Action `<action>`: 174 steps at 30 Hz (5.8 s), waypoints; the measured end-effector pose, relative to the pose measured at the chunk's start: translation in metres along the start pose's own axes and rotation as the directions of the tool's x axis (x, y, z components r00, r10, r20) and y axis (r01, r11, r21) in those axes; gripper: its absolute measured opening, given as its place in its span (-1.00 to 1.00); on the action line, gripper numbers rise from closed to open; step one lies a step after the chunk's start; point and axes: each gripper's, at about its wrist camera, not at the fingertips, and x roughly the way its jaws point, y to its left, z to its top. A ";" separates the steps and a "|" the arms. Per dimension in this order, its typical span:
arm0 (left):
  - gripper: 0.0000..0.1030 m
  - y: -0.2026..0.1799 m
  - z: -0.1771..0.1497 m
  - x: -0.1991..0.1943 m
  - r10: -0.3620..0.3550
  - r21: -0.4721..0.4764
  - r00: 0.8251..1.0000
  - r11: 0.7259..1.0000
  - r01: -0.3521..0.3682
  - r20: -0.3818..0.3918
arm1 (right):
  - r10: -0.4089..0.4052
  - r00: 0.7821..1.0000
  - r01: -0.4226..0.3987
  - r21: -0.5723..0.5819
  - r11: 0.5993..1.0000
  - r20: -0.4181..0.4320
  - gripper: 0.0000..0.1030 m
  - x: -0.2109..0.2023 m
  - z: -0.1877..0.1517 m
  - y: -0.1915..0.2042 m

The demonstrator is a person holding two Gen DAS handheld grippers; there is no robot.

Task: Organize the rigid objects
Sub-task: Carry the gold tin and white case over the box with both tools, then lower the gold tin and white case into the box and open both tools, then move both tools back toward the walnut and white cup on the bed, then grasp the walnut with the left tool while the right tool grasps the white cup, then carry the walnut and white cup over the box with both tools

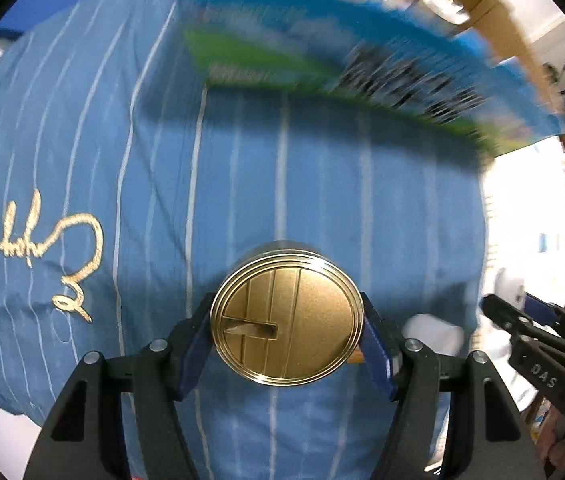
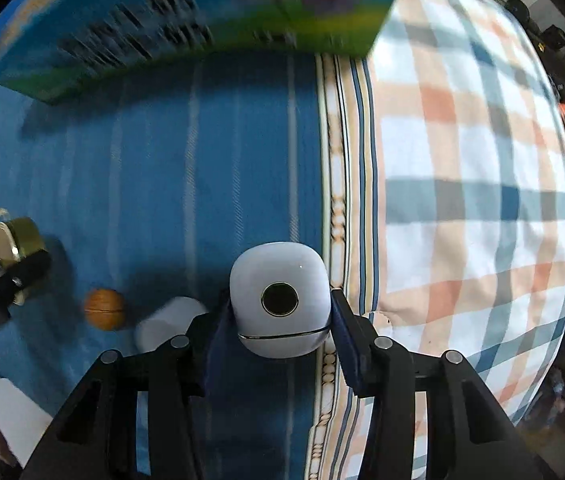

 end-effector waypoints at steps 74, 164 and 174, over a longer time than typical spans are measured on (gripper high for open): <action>0.24 -0.052 0.301 0.053 -0.018 0.027 0.993 0.999 0.021 -0.116 | -0.087 0.996 0.087 0.064 0.994 -0.006 -0.03 0.026 0.261 -0.003; -0.25 -0.055 -0.003 0.075 0.036 0.140 0.984 0.990 -0.012 -0.177 | 0.076 0.995 -0.063 0.187 0.980 -0.063 -0.33 0.047 -0.073 -0.031; -0.25 -0.039 -0.016 0.052 0.038 0.114 0.993 0.993 -0.026 -0.111 | 0.097 0.994 -0.088 0.149 0.985 -0.050 -0.33 0.052 -0.073 -0.027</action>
